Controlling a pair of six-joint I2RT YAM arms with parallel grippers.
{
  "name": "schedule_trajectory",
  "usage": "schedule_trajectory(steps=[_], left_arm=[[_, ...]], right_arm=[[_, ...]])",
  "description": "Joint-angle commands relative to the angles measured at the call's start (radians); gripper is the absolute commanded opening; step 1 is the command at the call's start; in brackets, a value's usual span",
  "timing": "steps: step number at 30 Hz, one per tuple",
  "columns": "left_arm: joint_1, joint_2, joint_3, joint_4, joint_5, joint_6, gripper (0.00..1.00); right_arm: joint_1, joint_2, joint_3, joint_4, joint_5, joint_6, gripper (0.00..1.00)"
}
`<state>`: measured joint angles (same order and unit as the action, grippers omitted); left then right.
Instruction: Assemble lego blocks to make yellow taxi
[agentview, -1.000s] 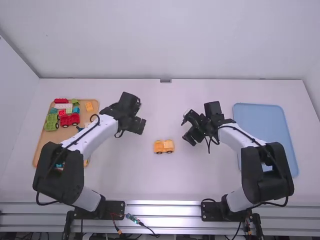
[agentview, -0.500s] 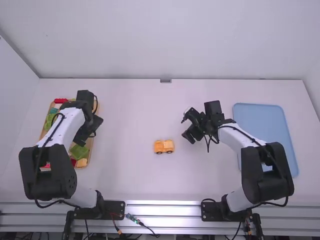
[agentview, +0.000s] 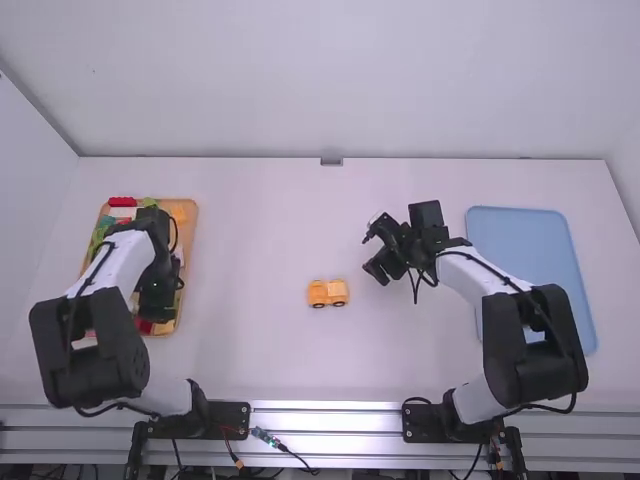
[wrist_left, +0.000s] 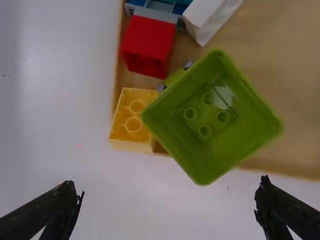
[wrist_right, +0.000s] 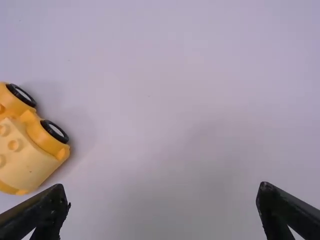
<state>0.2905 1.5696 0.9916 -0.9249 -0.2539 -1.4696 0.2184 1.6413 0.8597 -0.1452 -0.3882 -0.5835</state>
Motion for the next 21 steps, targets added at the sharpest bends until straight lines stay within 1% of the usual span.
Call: schedule_trajectory(steps=[1, 3, 5, 6, 8, 10, 15, 21], left_arm=[[-0.002, -0.076, -0.060, 0.018, 0.002, -0.002, 0.93], [0.003, -0.152, -0.112, 0.036, -0.003, 0.002, 0.97], [0.004, -0.216, -0.141, 0.047, -0.006, 0.010, 0.97], [0.004, -0.270, -0.160, 0.066, -0.005, 0.039, 0.93], [-0.001, -0.353, -0.193, 0.120, 0.007, 0.138, 0.92], [-0.003, -0.397, -0.222, 0.159, 0.006, 0.187, 0.99], [0.003, -0.444, -0.318, 0.238, 0.000, 0.209, 0.99], [0.034, -0.410, -0.336, 0.252, 0.006, 0.237, 0.99]], right_arm=[[-0.001, -0.007, -0.008, 0.005, -0.003, 0.004, 0.99], [-0.002, -0.007, -0.008, 0.010, -0.003, 0.004, 0.99], [-0.002, -0.007, -0.008, 0.010, -0.003, 0.004, 0.99], [-0.002, -0.007, -0.008, 0.010, -0.003, 0.003, 0.99], [-0.002, -0.007, -0.008, 0.009, -0.003, 0.003, 0.99], [-0.002, -0.007, -0.008, 0.008, -0.003, 0.003, 0.99], [-0.002, -0.007, -0.008, 0.010, -0.003, 0.004, 0.99], [0.004, -0.007, -0.008, 0.010, -0.004, 0.004, 0.99]])
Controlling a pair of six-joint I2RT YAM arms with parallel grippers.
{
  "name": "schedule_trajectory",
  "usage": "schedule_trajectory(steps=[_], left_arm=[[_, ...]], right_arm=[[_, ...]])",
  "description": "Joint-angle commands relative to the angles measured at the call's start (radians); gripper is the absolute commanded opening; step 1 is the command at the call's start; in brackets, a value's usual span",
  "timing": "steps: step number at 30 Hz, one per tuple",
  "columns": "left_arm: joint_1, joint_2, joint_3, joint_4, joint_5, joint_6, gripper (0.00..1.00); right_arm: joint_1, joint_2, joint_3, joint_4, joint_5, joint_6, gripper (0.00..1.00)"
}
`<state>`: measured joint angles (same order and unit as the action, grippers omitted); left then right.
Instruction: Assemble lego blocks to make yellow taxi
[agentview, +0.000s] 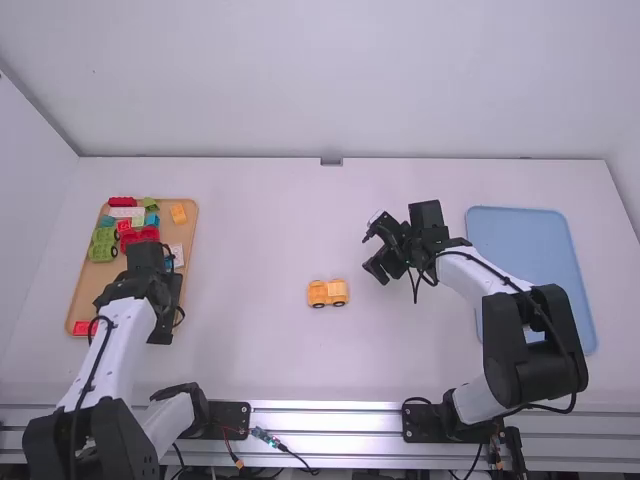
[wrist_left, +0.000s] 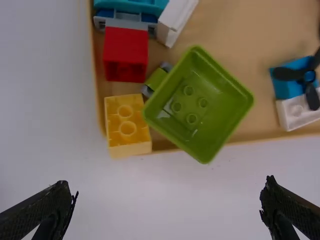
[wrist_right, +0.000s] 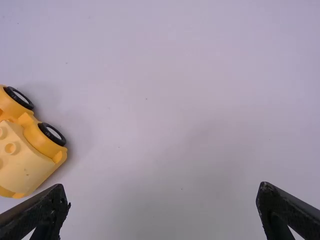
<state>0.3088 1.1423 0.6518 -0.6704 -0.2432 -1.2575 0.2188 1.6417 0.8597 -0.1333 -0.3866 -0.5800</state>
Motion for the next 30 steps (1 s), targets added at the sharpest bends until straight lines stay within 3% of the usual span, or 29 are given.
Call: schedule_trajectory(steps=[1, 7, 8, 9, 17, 30], left_arm=[[0.027, 0.033, 0.007, -0.001, -0.004, 0.035, 0.99], [0.137, 0.117, 0.033, 0.053, 0.161, 0.268, 1.00], [0.159, 0.140, 0.040, 0.053, 0.175, 0.285, 0.95], [0.184, 0.173, 0.049, 0.046, 0.180, 0.289, 0.90], [0.214, 0.303, 0.059, 0.063, 0.180, 0.289, 0.92], [0.214, 0.350, 0.061, 0.107, 0.174, 0.283, 0.61]], right_arm=[[0.009, -0.007, -0.008, -0.002, -0.005, 0.000, 0.99], [0.012, -0.007, -0.008, -0.001, -0.005, -0.003, 0.99], [0.012, -0.007, -0.008, -0.001, -0.005, -0.003, 0.99], [0.012, -0.007, -0.008, -0.002, -0.005, -0.003, 0.99], [0.012, -0.007, -0.008, -0.002, -0.005, 0.000, 0.99], [0.011, -0.007, -0.008, -0.003, -0.005, 0.000, 0.99]])
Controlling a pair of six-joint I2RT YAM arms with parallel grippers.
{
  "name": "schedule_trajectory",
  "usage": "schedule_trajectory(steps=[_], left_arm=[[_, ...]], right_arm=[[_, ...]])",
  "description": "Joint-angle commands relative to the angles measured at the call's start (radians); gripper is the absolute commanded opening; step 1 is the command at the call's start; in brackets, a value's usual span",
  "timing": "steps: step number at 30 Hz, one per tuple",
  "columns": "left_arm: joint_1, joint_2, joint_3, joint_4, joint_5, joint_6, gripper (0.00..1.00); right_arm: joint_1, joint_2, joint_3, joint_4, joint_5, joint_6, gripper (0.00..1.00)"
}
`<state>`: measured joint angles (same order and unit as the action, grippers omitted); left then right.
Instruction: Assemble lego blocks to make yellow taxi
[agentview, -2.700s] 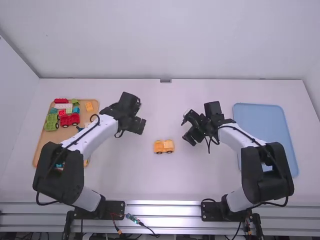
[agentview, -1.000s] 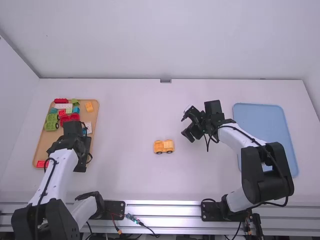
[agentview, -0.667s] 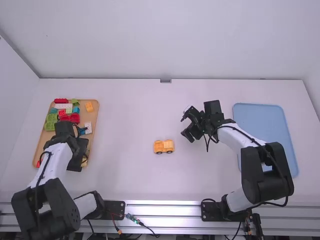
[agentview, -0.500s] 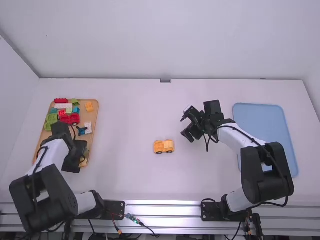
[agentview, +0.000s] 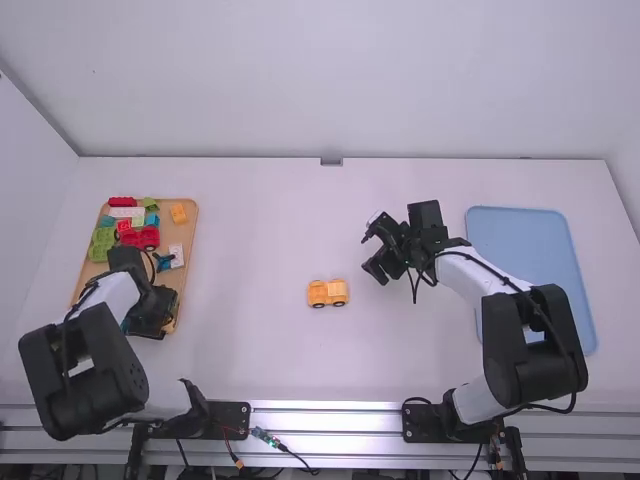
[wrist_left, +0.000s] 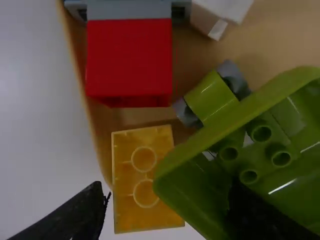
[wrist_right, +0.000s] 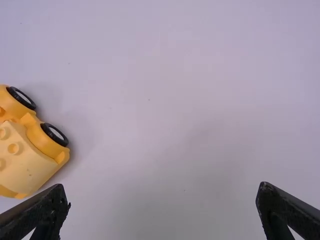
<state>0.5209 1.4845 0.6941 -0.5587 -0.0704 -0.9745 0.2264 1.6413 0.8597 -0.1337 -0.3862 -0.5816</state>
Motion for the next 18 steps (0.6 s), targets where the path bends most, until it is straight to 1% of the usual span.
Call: schedule_trajectory(steps=[1, 4, 7, 10, 12, 17, 18], left_arm=[[0.006, 0.008, 0.019, -0.006, 0.003, 0.005, 0.62], [0.001, 0.008, 0.014, -0.006, -0.001, 0.003, 0.63], [0.002, 0.008, -0.008, 0.023, -0.001, 0.003, 0.62], [0.001, 0.008, -0.036, 0.063, 0.002, 0.002, 0.57], [0.001, 0.008, -0.040, 0.068, 0.000, 0.002, 0.55], [0.005, 0.008, -0.040, 0.079, 0.003, 0.003, 0.57], [0.001, 0.008, -0.032, 0.090, 0.000, 0.004, 0.61]], right_arm=[[0.004, -0.007, -0.008, -0.002, -0.006, 0.002, 0.99], [0.004, -0.007, -0.008, -0.003, -0.006, 0.002, 0.99], [0.004, -0.007, -0.008, -0.003, -0.006, 0.002, 0.99], [0.005, -0.007, -0.008, -0.004, -0.006, 0.002, 0.99], [0.005, -0.007, -0.008, -0.005, -0.005, 0.002, 0.99], [0.005, -0.007, -0.008, -0.004, -0.006, 0.002, 0.99], [0.005, -0.007, -0.008, -0.004, -0.005, 0.002, 0.99]])
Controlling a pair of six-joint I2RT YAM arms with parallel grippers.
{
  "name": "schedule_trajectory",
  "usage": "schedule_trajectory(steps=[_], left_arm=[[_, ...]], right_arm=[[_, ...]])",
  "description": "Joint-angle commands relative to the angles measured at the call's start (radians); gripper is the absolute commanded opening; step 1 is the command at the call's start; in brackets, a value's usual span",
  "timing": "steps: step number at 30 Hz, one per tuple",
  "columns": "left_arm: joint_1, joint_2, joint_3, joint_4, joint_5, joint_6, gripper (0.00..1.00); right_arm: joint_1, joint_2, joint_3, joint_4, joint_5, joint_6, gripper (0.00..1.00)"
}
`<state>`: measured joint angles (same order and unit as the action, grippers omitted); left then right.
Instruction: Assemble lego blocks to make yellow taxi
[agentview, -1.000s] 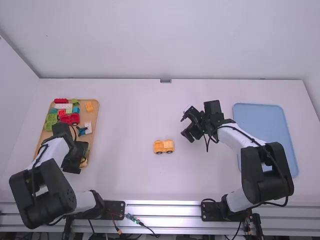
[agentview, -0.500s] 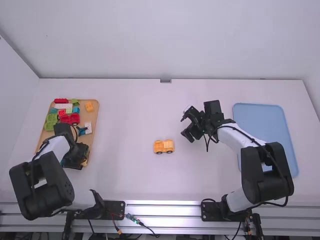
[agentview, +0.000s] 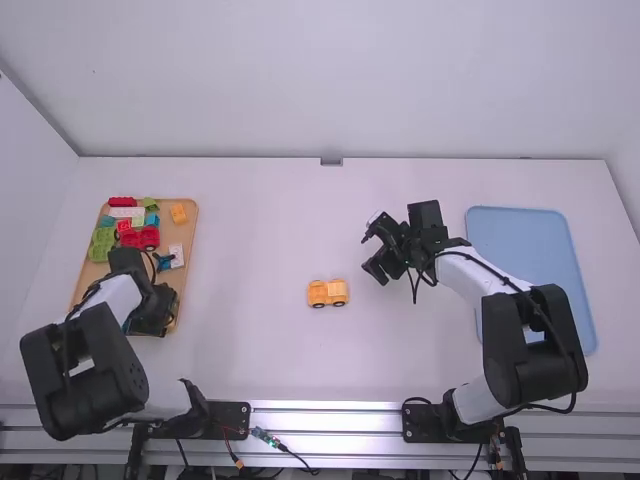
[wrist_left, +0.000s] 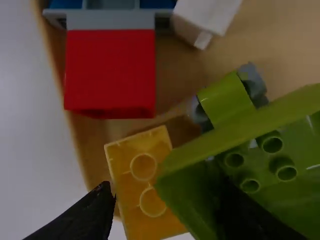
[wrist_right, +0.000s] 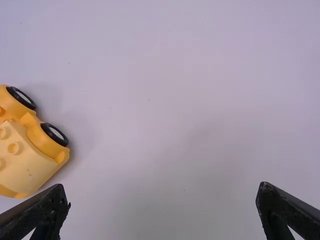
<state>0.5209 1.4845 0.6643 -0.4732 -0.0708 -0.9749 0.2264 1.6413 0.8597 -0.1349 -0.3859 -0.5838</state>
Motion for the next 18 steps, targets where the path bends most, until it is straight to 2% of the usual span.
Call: schedule_trajectory(steps=[1, 7, 14, 18], left_arm=[[0.001, 0.008, -0.001, 0.005, 0.000, 0.005, 0.61], [0.009, 0.008, 0.089, -0.053, 0.006, 0.052, 0.74], [0.005, 0.008, 0.227, -0.241, 0.004, 0.048, 0.76], [0.005, 0.008, 0.243, -0.307, 0.003, 0.049, 0.77]], right_arm=[[0.005, -0.007, -0.008, -0.003, -0.005, 0.004, 0.99], [0.004, -0.007, -0.008, -0.003, -0.006, 0.004, 0.99], [0.004, -0.007, -0.008, -0.003, -0.005, 0.004, 0.99], [0.004, -0.007, -0.008, -0.003, -0.006, 0.005, 0.99]])
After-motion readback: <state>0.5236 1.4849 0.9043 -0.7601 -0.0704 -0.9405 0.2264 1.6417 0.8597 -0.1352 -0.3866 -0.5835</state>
